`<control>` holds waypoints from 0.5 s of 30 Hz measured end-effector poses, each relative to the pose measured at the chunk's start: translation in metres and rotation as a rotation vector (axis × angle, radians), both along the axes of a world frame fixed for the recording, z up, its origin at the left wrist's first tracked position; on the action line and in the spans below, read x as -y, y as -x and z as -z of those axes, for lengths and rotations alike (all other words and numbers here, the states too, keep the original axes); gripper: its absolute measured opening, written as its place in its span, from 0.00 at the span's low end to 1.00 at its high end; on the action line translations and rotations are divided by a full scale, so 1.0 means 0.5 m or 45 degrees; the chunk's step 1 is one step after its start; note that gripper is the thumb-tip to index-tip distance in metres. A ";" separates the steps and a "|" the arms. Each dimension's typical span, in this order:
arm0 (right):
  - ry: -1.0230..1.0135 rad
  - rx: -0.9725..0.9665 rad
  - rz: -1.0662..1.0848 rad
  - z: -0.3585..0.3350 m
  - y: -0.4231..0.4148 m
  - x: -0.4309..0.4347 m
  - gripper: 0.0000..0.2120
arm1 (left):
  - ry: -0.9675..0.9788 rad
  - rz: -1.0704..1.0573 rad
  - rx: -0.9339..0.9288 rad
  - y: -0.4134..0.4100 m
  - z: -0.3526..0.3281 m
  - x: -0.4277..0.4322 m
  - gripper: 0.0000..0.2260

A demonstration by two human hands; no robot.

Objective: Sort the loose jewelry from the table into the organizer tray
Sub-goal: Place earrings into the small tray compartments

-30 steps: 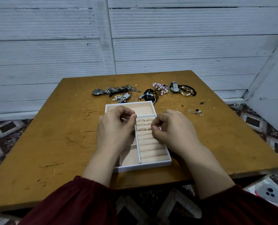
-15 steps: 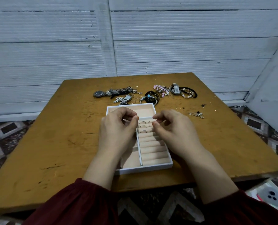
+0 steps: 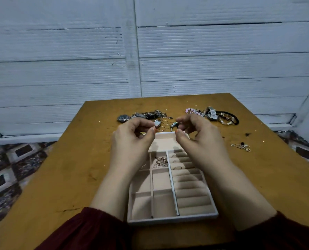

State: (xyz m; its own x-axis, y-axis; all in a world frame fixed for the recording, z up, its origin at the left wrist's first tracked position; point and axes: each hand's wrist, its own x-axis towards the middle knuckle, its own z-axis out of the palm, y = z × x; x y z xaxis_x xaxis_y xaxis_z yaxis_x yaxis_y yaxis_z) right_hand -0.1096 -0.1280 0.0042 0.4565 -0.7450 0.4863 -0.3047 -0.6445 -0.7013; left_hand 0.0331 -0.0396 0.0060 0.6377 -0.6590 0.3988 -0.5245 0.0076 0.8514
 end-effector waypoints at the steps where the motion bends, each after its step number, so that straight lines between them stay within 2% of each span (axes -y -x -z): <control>1: 0.016 -0.013 -0.015 -0.009 -0.013 0.013 0.10 | 0.016 0.004 -0.018 -0.013 -0.002 0.004 0.05; 7: 0.045 -0.139 -0.083 -0.044 -0.092 0.080 0.07 | 0.028 -0.028 -0.071 -0.089 -0.008 0.036 0.10; 11: 0.035 -0.225 -0.116 -0.046 -0.139 0.116 0.07 | -0.018 -0.071 -0.122 -0.142 0.007 0.066 0.07; 15: 0.166 -0.488 -0.102 -0.037 -0.185 0.145 0.09 | -0.132 -0.146 -0.050 -0.187 0.040 0.098 0.07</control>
State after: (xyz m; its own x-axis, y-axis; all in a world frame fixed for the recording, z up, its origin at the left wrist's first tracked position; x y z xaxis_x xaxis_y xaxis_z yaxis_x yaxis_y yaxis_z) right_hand -0.0172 -0.2006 0.0229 0.6770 -0.6433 0.3576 -0.4734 -0.7526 -0.4577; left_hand 0.1267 -0.0884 -0.0142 0.7252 -0.6172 0.3053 -0.4829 -0.1398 0.8645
